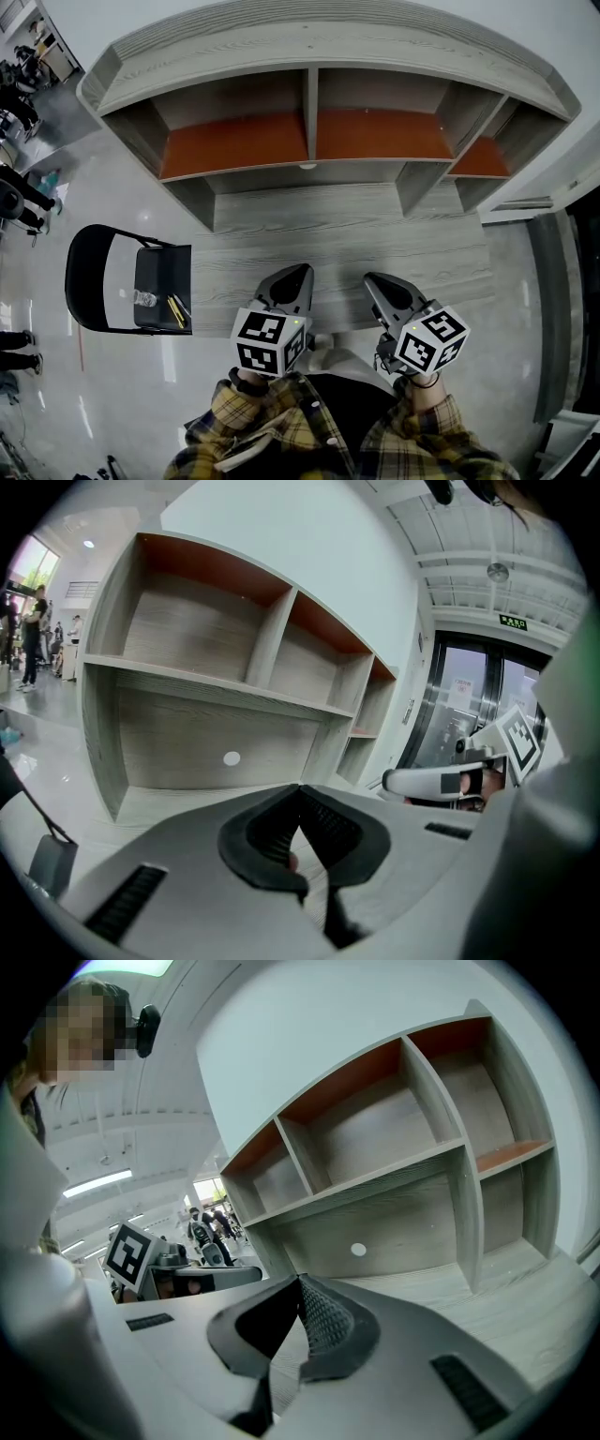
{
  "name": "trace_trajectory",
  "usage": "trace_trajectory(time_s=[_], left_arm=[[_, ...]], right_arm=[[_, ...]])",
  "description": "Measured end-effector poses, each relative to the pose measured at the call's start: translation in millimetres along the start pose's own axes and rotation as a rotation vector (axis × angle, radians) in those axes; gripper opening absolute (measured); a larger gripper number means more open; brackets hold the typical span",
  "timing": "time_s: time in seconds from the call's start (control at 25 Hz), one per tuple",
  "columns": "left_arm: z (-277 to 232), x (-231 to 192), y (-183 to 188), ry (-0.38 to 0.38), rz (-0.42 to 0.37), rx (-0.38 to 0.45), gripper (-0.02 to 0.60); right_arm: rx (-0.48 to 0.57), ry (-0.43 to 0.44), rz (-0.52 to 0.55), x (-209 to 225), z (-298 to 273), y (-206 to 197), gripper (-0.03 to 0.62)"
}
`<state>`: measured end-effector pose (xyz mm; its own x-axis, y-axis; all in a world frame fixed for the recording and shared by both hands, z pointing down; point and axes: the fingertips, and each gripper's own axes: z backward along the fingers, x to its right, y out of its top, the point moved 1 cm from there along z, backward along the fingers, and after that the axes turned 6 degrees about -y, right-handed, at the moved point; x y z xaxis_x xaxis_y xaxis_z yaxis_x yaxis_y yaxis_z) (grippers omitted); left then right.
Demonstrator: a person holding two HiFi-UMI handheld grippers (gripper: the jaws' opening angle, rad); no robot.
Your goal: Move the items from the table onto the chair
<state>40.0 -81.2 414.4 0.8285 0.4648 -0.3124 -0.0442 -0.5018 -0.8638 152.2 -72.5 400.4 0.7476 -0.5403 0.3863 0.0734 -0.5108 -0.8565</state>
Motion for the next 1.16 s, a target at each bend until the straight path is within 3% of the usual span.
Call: trace_trajectory(time_s=[0.52,1.16], left_arm=[[-2,-2,3,-0.023,-0.002,-0.005,0.003],[12,7,1,0.005,-0.004,0.003,0.003]], right_arm=[[-0.009,0.005,0.026,-7,-5,5,0.017],[-0.008,0.018,0.02,-3,8,4,0.017]])
